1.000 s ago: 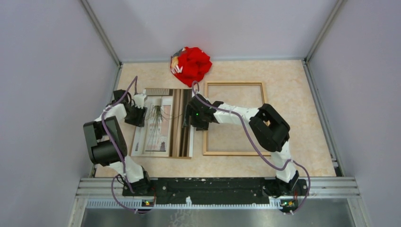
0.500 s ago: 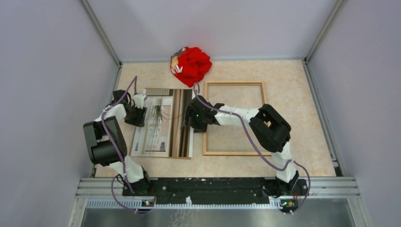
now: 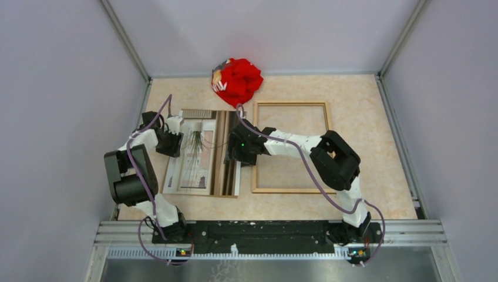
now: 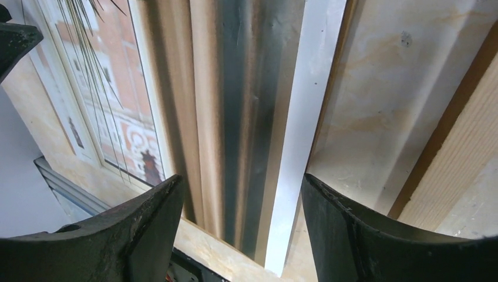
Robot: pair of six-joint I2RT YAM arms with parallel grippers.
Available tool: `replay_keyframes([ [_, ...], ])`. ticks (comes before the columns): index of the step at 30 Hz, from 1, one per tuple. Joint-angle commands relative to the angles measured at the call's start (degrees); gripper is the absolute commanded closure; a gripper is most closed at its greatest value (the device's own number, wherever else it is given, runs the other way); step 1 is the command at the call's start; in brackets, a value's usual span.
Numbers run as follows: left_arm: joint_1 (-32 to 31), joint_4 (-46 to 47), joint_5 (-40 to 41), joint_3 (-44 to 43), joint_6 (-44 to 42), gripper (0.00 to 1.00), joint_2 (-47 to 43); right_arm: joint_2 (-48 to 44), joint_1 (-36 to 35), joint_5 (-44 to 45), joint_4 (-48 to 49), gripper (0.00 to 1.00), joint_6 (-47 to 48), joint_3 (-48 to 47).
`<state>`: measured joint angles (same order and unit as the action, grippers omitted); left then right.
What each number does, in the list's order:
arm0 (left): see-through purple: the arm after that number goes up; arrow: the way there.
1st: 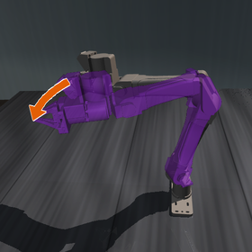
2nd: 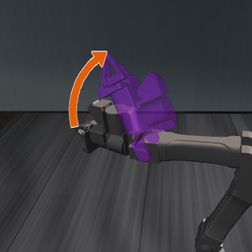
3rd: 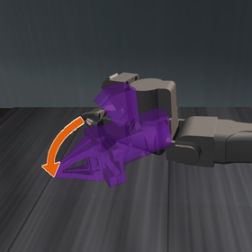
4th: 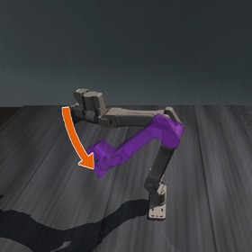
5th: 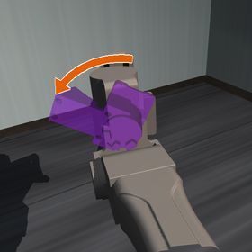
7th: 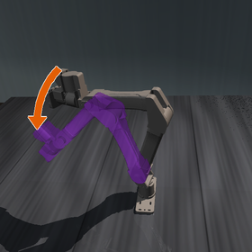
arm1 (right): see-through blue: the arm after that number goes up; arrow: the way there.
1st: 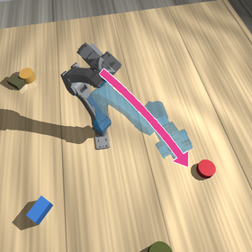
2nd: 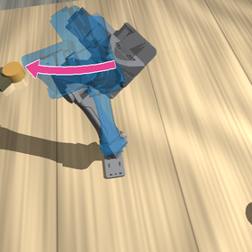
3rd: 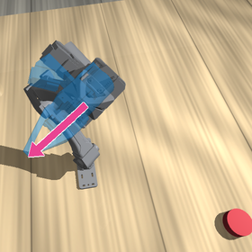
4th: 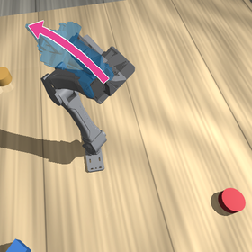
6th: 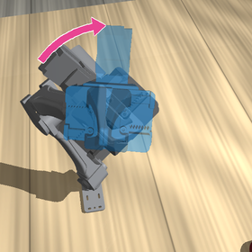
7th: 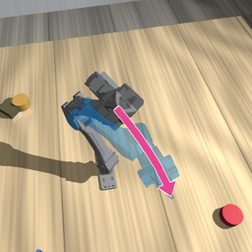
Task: Put the photo into the frame
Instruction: Pick up the photo at the center of the board.
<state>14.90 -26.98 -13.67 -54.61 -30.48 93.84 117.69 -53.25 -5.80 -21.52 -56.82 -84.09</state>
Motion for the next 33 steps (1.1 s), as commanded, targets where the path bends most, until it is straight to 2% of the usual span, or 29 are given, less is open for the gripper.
replay_keyframes([
  [1, -1.4, -0.2, -2.3, 1.8, 0.9, 0.49, 0.5, -2.8, -1.1, 1.1, -1.8, 0.28, 1.3, -3.7],
  [10, -1.9, 0.2, -2.2, 2.2, 0.9, 0.49, 0.9, -3.4, -1.1, 0.5, -2.2, 0.29, 1.6, -5.6],
  [13, -2.0, 0.4, -2.1, 2.2, 0.9, 0.49, 1.2, -6.6, -1.1, -0.4, 3.0, 0.29, 0.4, -2.5],
  [19, -2.0, 0.4, -1.8, 2.1, 0.7, 0.5, 1.5, -11.7, 0.2, -5.7, 19.1, 0.29, -6.0, 8.2],
  [27, -2.1, 0.1, -1.5, 1.9, 0.6, 0.5, 1.3, -10.1, 0.7, -6.6, 21.2, 0.32, -8.1, 12.7],
  [33, -2.0, -0.1, -2.0, 1.8, 0.8, 0.51, 1.4, -10.3, 0.7, -6.9, 28.4, 0.34, -11.6, 18.5],
])
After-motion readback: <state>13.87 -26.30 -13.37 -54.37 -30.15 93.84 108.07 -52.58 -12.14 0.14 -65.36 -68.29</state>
